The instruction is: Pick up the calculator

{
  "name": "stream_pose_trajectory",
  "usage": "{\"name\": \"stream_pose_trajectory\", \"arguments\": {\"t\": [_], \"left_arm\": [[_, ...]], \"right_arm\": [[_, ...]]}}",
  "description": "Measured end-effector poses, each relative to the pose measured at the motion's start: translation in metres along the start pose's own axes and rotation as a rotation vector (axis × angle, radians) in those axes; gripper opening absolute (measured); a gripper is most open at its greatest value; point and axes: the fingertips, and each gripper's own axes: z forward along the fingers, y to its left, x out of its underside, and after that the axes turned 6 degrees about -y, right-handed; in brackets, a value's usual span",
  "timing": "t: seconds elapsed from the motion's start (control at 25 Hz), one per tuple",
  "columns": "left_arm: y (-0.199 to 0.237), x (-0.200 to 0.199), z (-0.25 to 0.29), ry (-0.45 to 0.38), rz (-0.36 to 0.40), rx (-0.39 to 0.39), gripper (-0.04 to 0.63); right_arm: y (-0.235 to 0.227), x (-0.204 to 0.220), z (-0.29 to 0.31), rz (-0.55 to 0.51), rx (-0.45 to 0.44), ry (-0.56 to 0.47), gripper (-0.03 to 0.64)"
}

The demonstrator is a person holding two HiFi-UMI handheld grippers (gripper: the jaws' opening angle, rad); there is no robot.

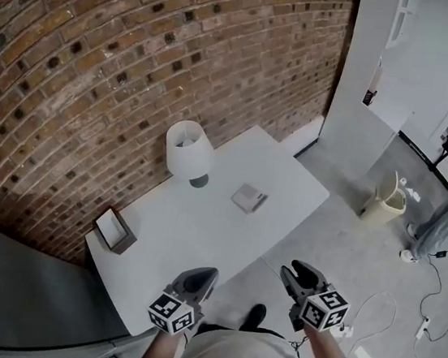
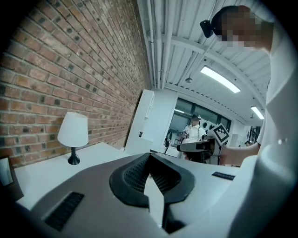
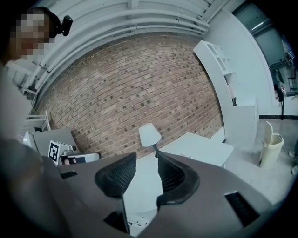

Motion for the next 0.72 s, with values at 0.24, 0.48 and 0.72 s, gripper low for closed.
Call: {"name": "stream_pose_trajectory", "arguments": {"t": [0.24,0.48,0.72], "left_arm": [[-0.005,0.0,0.032,-0.004,-0.003,-0.042,0.014],[0.006,0.003,0.052,0.013,-0.014,-0.08,0.014],[0.032,0.003,0.067,0.038,-0.015,-0.097,0.014]], "right_arm": [[-0.035,-0.004,0.01,0.023,-0.041,0.035,0.16],[-0.059,-0.006,0.024,0.057,-0.045,0.052,0.158],[-0.073,-0.003,0.049,0.077,-0.035,0.086,0.159]]}}
